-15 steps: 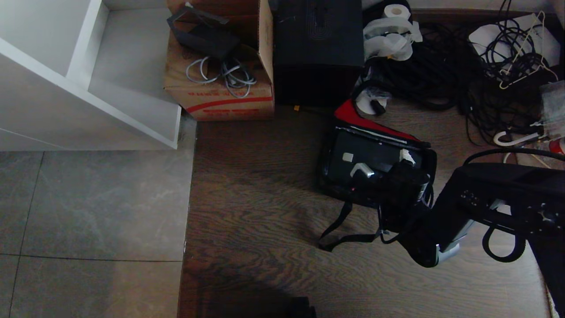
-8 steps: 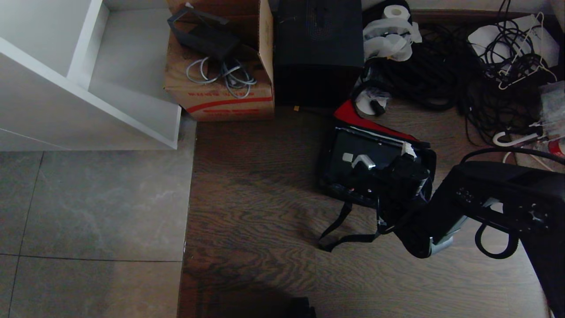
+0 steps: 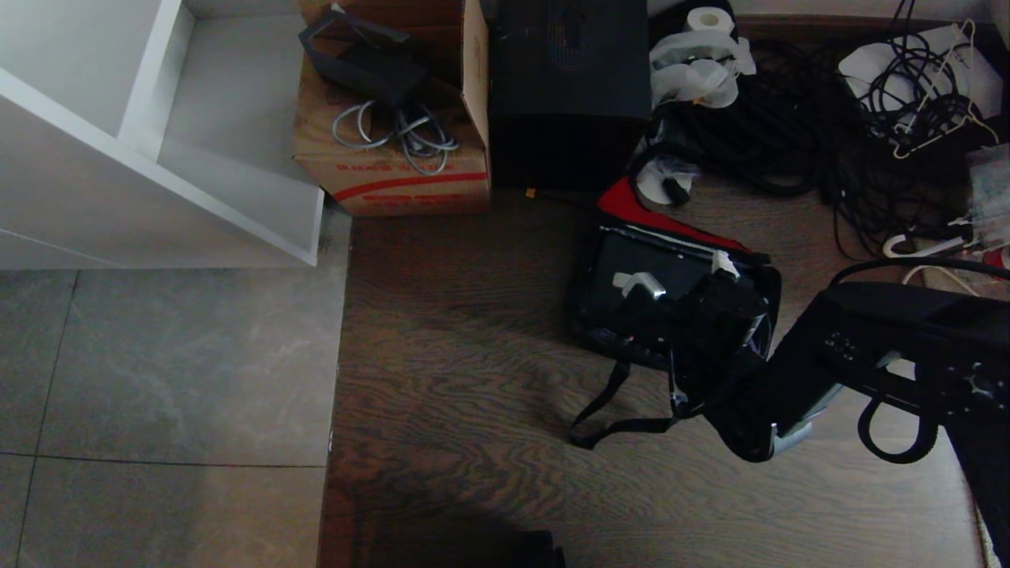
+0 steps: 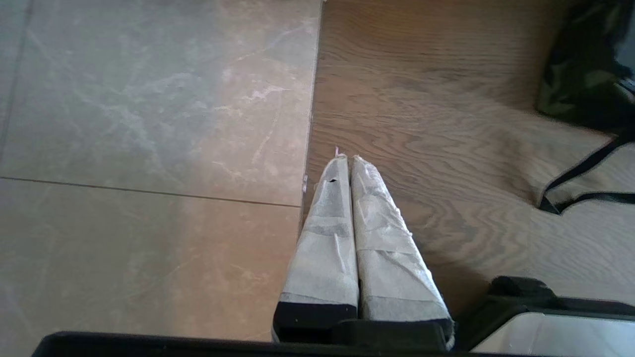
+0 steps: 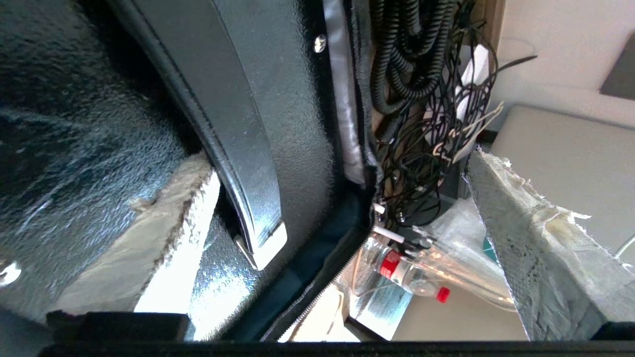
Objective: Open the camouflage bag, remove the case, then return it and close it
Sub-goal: Grip the handle
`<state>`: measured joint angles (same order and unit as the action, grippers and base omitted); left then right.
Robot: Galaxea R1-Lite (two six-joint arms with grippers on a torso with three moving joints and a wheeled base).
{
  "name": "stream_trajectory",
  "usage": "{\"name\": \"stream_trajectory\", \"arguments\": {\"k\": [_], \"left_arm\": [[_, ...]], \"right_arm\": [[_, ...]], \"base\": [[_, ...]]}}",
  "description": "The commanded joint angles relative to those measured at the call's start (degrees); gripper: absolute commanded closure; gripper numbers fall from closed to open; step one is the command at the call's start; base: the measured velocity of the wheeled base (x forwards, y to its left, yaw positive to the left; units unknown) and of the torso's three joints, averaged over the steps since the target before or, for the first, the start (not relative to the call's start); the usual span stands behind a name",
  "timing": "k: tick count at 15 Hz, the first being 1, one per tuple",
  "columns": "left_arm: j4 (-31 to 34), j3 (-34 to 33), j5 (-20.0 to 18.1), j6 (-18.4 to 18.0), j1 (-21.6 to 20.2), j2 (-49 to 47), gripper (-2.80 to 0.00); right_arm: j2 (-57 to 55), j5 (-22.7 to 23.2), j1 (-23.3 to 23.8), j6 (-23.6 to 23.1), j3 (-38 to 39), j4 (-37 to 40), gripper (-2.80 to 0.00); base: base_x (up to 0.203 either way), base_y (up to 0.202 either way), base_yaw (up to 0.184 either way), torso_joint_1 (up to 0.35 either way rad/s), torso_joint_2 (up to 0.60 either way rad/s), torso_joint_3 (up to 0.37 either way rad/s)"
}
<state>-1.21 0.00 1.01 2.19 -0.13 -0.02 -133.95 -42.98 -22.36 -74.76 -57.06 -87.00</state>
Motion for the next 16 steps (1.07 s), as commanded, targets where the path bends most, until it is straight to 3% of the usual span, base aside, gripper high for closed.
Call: {"name": "stream_trajectory", "arguments": {"k": [1, 9, 13, 16], "left_arm": [[0.0, -0.6, 0.0, 0.0, 0.0, 0.1, 0.00], [0.0, -0.6, 0.0, 0.0, 0.1, 0.1, 0.00], [0.0, -0.6, 0.0, 0.0, 0.0, 0.1, 0.00], [0.0, -0.6, 0.0, 0.0, 0.0, 0.0, 0.00]], "right_arm": [[1.5, -0.3, -0.5, -0.4, 1.4, -0.7, -2.80], [2.0, 1.1, -1.6, -0.4, 5.0, -0.7, -2.80], [1.7, 8.2, -1.5, 0.1, 7.2, -0.7, -2.80], [1.2, 8.3, -1.3, 0.1, 6.8, -0.7, -2.80]], "base": [[0.000, 0.000, 0.000, 0.000, 0.00, 0.000], [0.000, 0.000, 0.000, 0.000, 0.00, 0.000], [0.000, 0.000, 0.000, 0.000, 0.00, 0.000], [0.000, 0.000, 0.000, 0.000, 0.00, 0.000]]}}
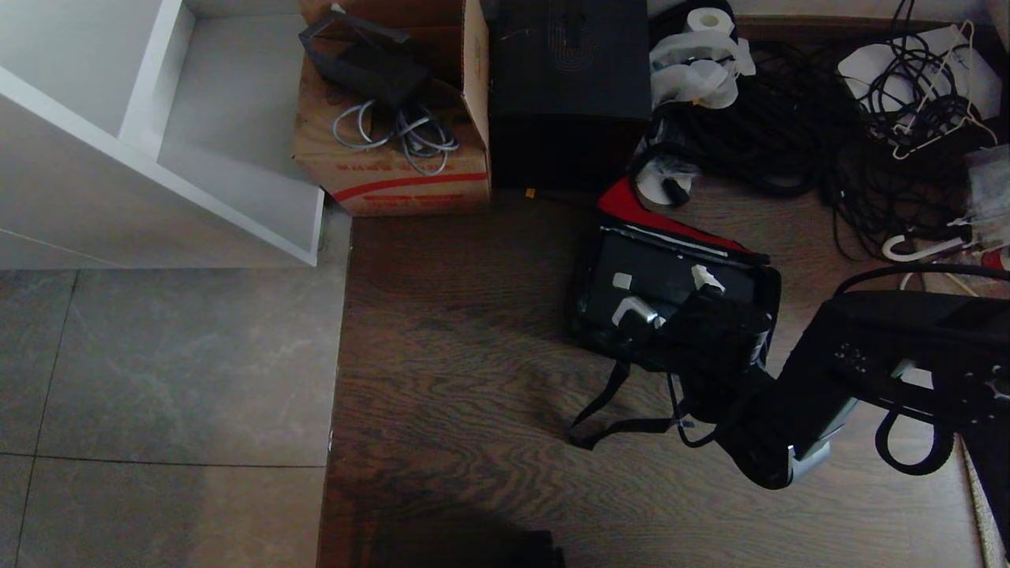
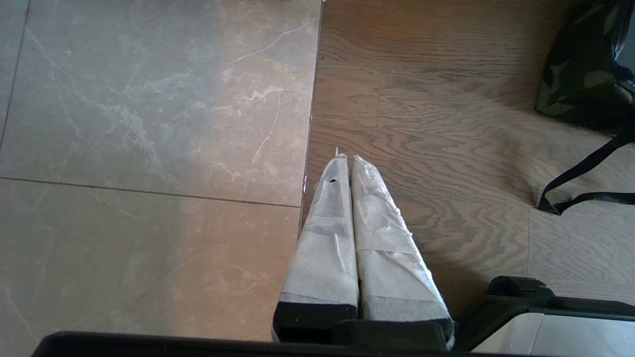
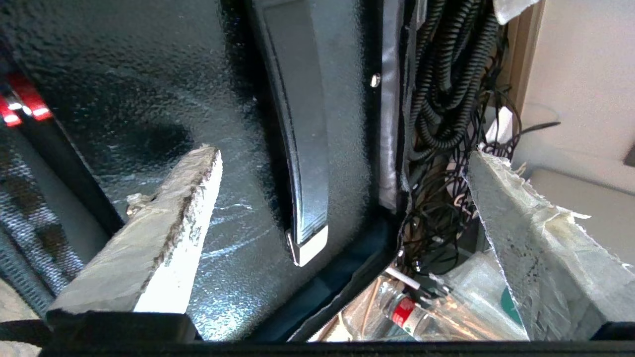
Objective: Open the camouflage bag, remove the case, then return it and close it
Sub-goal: Grip the handle
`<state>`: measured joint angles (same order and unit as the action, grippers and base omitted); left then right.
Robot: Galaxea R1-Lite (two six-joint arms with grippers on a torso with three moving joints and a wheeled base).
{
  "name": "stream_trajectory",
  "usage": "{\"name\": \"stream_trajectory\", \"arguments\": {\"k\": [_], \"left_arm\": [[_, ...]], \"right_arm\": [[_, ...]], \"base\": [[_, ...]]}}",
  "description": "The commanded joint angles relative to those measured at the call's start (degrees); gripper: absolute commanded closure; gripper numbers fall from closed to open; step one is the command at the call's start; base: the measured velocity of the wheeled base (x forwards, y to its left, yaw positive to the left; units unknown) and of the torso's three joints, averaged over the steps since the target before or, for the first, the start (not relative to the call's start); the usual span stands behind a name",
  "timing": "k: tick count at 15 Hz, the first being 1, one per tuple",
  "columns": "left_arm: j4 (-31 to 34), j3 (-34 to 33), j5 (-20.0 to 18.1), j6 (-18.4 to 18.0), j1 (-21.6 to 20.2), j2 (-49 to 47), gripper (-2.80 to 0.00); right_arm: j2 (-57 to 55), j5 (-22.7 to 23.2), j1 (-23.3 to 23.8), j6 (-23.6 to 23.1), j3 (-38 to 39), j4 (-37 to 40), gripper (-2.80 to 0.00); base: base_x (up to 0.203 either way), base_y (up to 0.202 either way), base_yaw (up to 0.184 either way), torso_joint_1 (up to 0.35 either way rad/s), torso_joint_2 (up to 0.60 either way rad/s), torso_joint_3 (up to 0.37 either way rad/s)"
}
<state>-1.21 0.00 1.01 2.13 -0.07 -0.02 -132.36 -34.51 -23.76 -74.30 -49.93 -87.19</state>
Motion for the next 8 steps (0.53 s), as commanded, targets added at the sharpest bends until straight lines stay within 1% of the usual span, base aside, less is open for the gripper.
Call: {"name": "stream_trajectory", "arguments": {"k": [1, 8], "left_arm": [[0.0, -0.6, 0.0, 0.1, 0.0, 0.0, 0.00], [0.0, -0.6, 0.0, 0.1, 0.0, 0.0, 0.00]], "right_arm": [[-0.4, -0.1, 0.3, -0.6, -0.6, -0.5, -2.80], [0.1, 0.3, 1.2, -1.2, -1.3, -0.5, -2.80]], "base": [[0.000, 0.000, 0.000, 0.000, 0.00, 0.000], [0.000, 0.000, 0.000, 0.000, 0.00, 0.000]]}}
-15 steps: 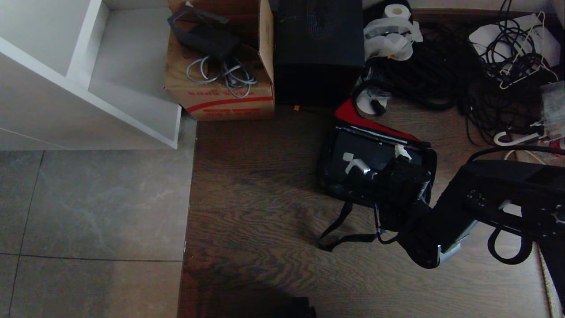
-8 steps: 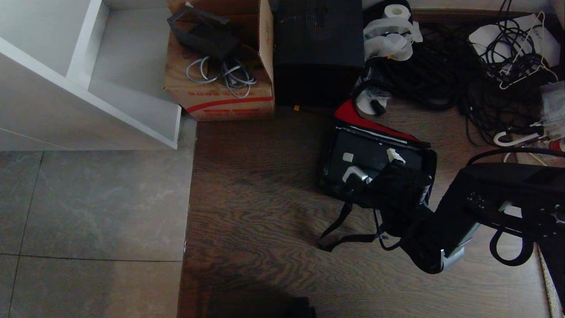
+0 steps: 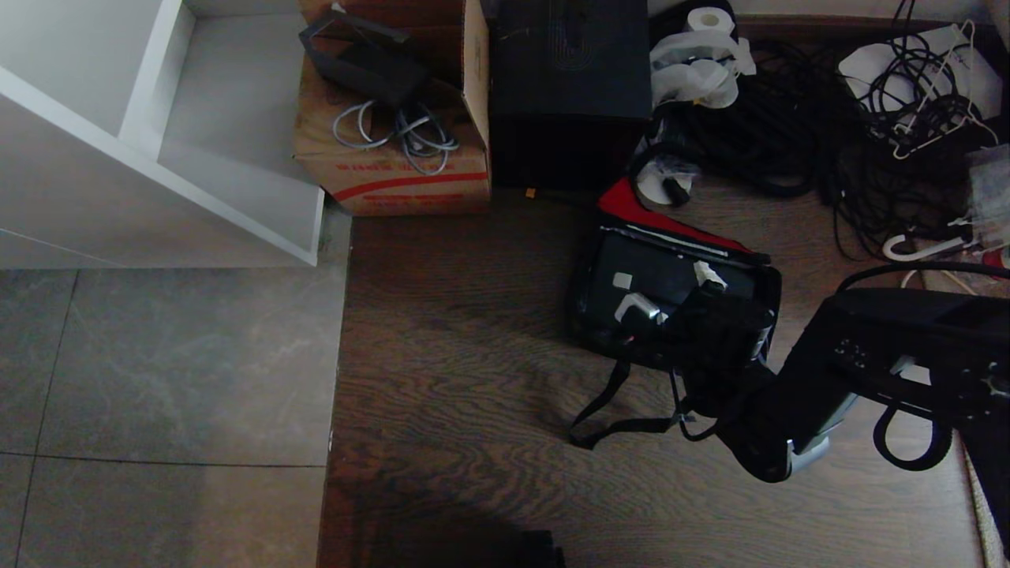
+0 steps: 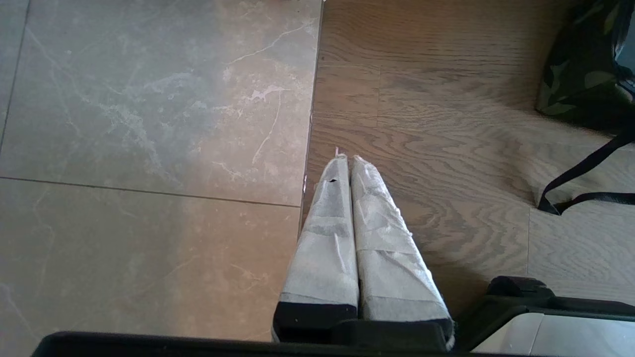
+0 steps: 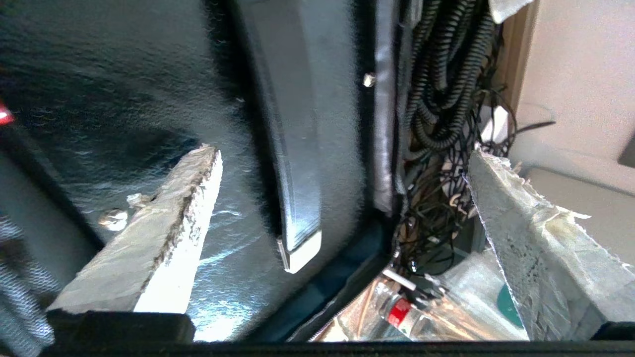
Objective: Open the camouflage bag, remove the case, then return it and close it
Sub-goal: Grip the handle
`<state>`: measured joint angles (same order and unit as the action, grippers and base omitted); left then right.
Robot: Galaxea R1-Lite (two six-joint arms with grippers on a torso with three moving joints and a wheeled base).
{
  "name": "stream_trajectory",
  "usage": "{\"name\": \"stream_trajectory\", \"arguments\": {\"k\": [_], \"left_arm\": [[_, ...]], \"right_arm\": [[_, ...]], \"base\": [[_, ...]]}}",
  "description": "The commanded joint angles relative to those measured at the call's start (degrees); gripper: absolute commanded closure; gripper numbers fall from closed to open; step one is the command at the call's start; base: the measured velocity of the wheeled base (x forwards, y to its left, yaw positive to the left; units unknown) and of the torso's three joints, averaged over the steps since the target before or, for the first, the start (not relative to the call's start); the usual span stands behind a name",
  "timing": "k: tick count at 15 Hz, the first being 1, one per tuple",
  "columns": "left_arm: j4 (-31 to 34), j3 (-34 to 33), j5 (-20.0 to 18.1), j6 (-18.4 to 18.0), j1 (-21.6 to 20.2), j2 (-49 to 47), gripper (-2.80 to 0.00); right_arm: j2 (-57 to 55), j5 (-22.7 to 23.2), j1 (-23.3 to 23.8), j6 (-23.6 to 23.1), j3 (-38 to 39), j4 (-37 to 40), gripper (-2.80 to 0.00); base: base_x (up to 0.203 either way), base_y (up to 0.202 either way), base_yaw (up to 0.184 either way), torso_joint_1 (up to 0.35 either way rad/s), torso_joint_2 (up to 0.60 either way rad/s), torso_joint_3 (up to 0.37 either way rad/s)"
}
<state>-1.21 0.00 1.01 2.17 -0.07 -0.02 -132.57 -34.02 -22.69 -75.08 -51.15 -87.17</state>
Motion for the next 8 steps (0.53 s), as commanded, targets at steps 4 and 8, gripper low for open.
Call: {"name": "stream_trajectory", "arguments": {"k": [4, 8], "left_arm": [[0.0, -0.5, 0.0, 0.0, 0.0, 0.0, 0.00], [0.0, -0.6, 0.0, 0.0, 0.0, 0.0, 0.00]], "right_arm": [[2.8, -0.3, 0.3, -0.1, 0.5, -0.5, -2.80], [4.4, -0.3, 0.3, -0.6, 0.4, -0.5, -2.80]], "base": [[0.000, 0.000, 0.000, 0.000, 0.00, 0.000], [0.000, 0.000, 0.000, 0.000, 0.00, 0.000]]}}
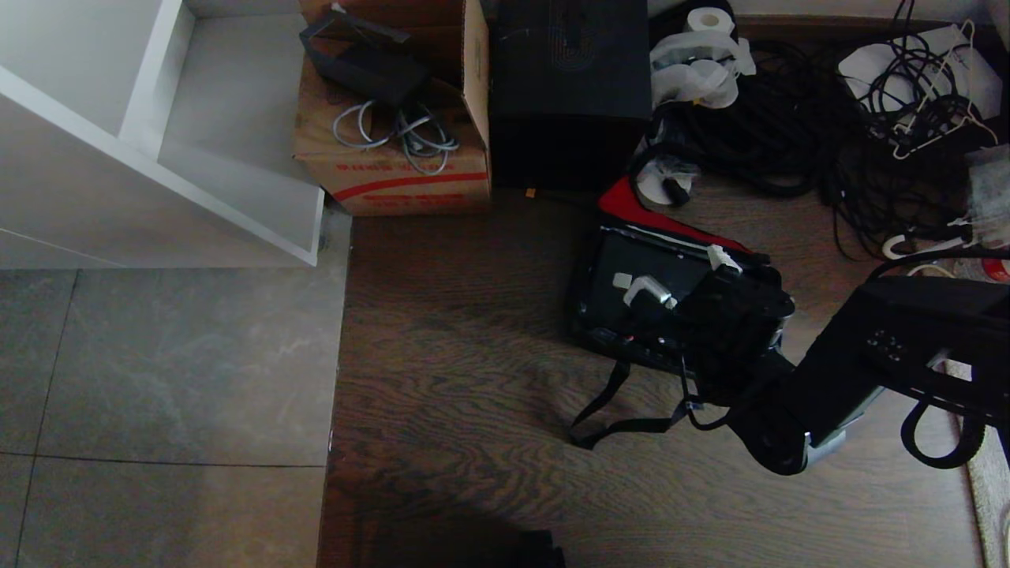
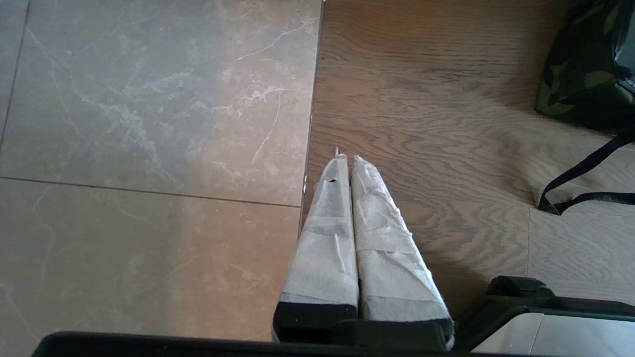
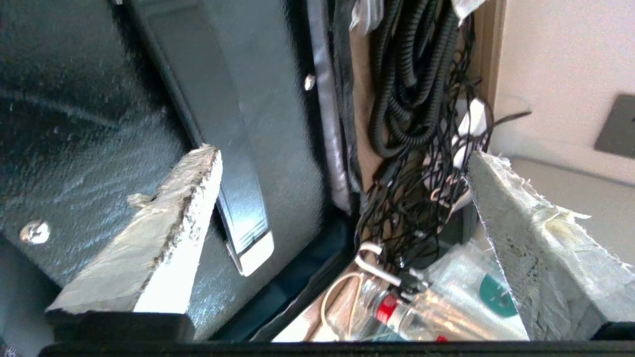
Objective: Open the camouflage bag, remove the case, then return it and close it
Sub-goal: Grip the handle
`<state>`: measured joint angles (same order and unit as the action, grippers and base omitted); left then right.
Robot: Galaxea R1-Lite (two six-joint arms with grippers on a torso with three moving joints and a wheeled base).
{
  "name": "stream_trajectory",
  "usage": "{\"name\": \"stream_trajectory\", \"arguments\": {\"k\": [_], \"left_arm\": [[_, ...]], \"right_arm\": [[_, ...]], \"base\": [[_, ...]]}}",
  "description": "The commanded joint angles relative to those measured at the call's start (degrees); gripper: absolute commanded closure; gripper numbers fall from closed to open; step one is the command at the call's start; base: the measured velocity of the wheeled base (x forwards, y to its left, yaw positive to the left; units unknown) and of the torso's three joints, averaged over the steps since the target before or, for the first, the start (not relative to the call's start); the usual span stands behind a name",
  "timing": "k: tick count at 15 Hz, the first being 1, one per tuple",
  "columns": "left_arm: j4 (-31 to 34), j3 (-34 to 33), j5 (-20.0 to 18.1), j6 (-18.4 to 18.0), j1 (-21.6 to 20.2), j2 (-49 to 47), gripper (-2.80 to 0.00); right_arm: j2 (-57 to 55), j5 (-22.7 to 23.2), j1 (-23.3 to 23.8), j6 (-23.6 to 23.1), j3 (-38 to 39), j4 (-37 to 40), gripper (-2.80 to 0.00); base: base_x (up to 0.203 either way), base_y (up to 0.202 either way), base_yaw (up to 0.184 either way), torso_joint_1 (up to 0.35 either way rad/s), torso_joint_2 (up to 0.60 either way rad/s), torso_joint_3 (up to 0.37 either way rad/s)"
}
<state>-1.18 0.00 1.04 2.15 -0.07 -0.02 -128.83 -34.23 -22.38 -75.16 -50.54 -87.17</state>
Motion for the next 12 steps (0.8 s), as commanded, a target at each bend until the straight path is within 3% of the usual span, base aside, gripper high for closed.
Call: {"name": "stream_trajectory", "arguments": {"k": [1, 12], "left_arm": [[0.0, -0.6, 0.0, 0.1, 0.0, 0.0, 0.00], [0.0, -0.5, 0.0, 0.1, 0.0, 0.0, 0.00]], "right_arm": [[1.1, 0.0, 0.0, -0.4, -0.3, -0.5, -2.80], [-2.2, -0.1, 0.2, 0.1, -0.1, -0.5, -2.80]], "base": [[0.000, 0.000, 0.000, 0.000, 0.00, 0.000], [0.000, 0.000, 0.000, 0.000, 0.00, 0.000]]}}
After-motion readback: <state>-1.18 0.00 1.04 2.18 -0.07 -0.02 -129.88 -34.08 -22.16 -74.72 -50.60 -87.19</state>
